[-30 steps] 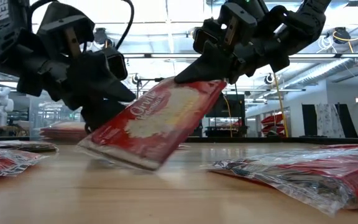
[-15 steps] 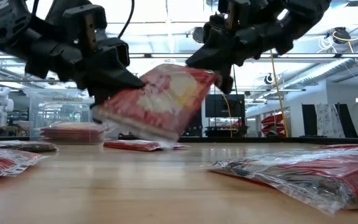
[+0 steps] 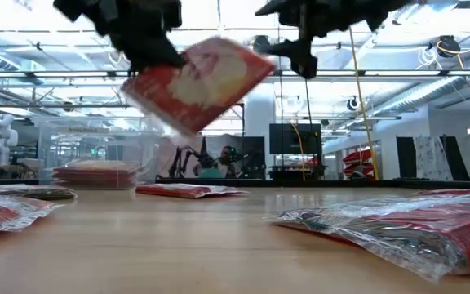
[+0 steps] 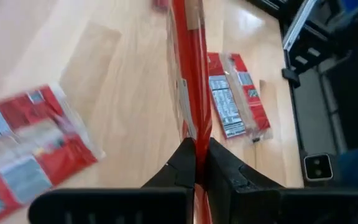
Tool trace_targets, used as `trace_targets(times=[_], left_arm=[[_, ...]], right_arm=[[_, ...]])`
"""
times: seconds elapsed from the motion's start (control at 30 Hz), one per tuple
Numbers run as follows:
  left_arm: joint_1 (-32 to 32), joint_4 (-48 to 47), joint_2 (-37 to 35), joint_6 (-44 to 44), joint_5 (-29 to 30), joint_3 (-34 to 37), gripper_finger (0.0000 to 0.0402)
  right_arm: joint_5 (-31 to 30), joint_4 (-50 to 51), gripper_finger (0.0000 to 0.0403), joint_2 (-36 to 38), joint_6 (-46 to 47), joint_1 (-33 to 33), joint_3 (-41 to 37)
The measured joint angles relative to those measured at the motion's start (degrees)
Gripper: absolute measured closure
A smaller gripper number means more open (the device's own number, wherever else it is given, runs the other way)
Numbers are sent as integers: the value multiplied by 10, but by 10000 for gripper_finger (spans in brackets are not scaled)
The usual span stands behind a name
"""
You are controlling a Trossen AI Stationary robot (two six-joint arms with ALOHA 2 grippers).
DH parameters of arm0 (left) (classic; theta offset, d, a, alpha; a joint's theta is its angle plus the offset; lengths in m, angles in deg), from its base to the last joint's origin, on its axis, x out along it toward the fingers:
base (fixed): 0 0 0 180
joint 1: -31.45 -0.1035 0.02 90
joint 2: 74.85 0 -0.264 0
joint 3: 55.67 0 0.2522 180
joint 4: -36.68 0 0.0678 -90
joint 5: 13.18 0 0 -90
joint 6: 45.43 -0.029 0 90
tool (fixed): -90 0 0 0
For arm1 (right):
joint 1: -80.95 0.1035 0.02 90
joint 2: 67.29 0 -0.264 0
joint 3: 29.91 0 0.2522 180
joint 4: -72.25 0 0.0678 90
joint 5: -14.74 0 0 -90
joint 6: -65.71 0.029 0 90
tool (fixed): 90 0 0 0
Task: Sort popcorn bags into baskets
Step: Put the popcorn pack into the transparent bin
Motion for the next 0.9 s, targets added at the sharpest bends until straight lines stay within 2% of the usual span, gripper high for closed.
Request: trace_targets(times=[0.2,0.37,0.53,0.67,0.9], left_arm=[[-17,-119,8,-59,2,-78,386],[-31,-155,8,-73,4,-96,384],[-34,-151,7,-86,1,-100,384],[-34,-141,8,-86,1,-100,381],[-35,-120,7,-74,7,-100,379]], right_arm=[[0,42,151,-42,-72,0,61],[30,20,164,-80,-107,0,67],[44,2,192,-111,-134,0,67],[44,0,242,-120,-169,0,67],[58,-1,378,-119,-203,0,67]])
